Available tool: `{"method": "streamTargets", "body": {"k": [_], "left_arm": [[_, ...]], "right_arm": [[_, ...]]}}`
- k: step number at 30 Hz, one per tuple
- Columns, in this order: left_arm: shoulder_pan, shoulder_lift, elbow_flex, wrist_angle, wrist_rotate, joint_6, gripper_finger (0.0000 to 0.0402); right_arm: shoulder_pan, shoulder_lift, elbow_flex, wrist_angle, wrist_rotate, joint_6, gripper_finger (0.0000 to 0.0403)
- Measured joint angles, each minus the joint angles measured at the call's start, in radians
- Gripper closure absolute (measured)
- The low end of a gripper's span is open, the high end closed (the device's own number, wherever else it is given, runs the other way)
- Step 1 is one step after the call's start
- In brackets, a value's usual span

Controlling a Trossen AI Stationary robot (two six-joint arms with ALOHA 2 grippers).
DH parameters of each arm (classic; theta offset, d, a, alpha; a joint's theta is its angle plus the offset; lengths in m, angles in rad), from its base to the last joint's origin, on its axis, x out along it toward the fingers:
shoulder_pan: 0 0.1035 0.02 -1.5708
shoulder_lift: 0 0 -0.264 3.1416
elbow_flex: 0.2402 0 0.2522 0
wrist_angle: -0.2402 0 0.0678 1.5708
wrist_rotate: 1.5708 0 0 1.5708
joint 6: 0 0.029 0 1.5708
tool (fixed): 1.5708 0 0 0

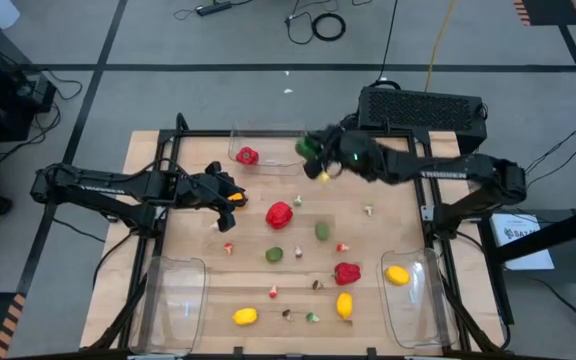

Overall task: Sort produce into baskets
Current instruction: Put the green bell pepper into the top transparent bin

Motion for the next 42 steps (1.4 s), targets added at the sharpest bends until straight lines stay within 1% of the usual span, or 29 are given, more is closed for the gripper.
{"method": "streamTargets", "body": {"k": [1, 5, 8, 12, 17, 21, 25, 33, 39, 42], "left_arm": [[0.000, 0.000, 0.000, 0.000, -0.001, 0.007, 0.0267], [0.000, 0.000, 0.000, 0.004, -0.003, 0.013, 0.0267], [0.000, 0.000, 0.000, 0.002, -0.003, 0.013, 0.0267], [0.000, 0.000, 0.000, -0.007, -0.003, 0.013, 0.0267], [0.000, 0.000, 0.000, -0.016, -0.002, 0.007, 0.0267], [0.000, 0.000, 0.000, -0.016, 0.002, 0.007, 0.0267], [0.000, 0.000, 0.000, -0.016, 0.002, 0.007, 0.0267], [0.000, 0.000, 0.000, -0.015, 0.003, 0.005, 0.0267], [0.000, 0.000, 0.000, -0.015, 0.003, 0.005, 0.0267], [0.000, 0.000, 0.000, -0.015, 0.003, 0.005, 0.0267]], "right_arm": [[-0.022, 0.021, 0.038, 0.000, -0.018, -0.015, 0.0393], [-0.094, 0.132, 0.172, -0.049, -0.031, -0.046, 0.0393], [-0.133, 0.233, 0.241, -0.064, -0.089, -0.050, 0.0393], [-0.161, 0.350, 0.286, -0.068, -0.102, -0.052, 0.0387], [-0.198, 0.445, 0.295, -0.063, -0.128, -0.052, 0.0385], [-0.208, 0.479, 0.295, -0.053, -0.132, -0.046, 0.0385], [-0.224, 0.514, 0.295, -0.015, -0.181, -0.043, 0.0384], [-0.239, 0.573, 0.295, 0.034, -0.182, -0.044, 0.0383], [-0.242, 0.585, 0.296, 0.040, -0.180, -0.047, 0.0382], [-0.243, 0.591, 0.295, 0.021, -0.180, -0.051, 0.0375]]}}
